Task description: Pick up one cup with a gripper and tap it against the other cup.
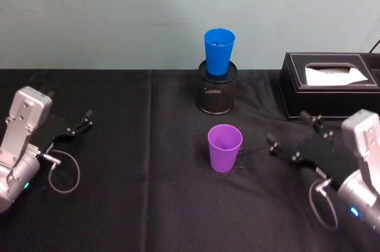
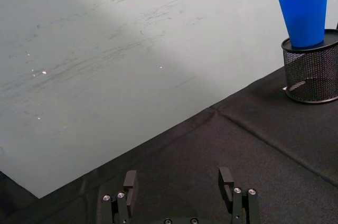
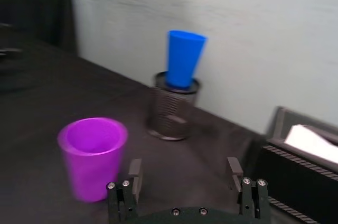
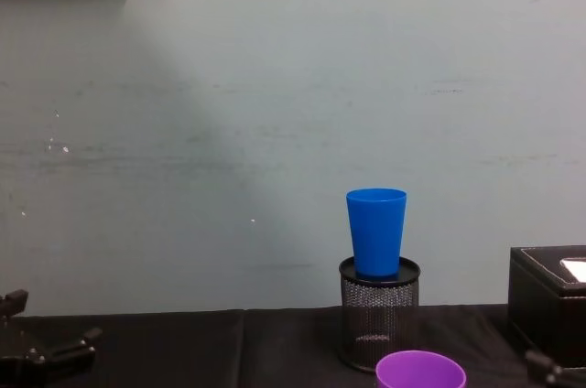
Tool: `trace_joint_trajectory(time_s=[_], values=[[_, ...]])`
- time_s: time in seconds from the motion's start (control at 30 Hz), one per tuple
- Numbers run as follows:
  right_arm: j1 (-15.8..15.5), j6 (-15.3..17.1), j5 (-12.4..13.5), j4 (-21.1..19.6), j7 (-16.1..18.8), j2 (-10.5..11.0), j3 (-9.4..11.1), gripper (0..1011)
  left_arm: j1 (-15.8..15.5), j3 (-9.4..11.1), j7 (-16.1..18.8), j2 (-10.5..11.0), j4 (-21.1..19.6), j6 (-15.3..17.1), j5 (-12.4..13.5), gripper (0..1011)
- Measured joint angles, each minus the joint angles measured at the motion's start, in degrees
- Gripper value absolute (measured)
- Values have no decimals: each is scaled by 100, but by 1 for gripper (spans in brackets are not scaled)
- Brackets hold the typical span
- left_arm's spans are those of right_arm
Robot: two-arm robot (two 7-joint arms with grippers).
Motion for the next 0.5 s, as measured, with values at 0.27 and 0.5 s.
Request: trace_joint_trajectory(time_s=[0.27,0.5], values=[[-151,-151,421,98,737,-167,-129,1002,0,0,0,0,0,0,0,1000],[10,-172,432,390,1106,-502,-295,1000,0,0,0,0,0,0,0,1000]])
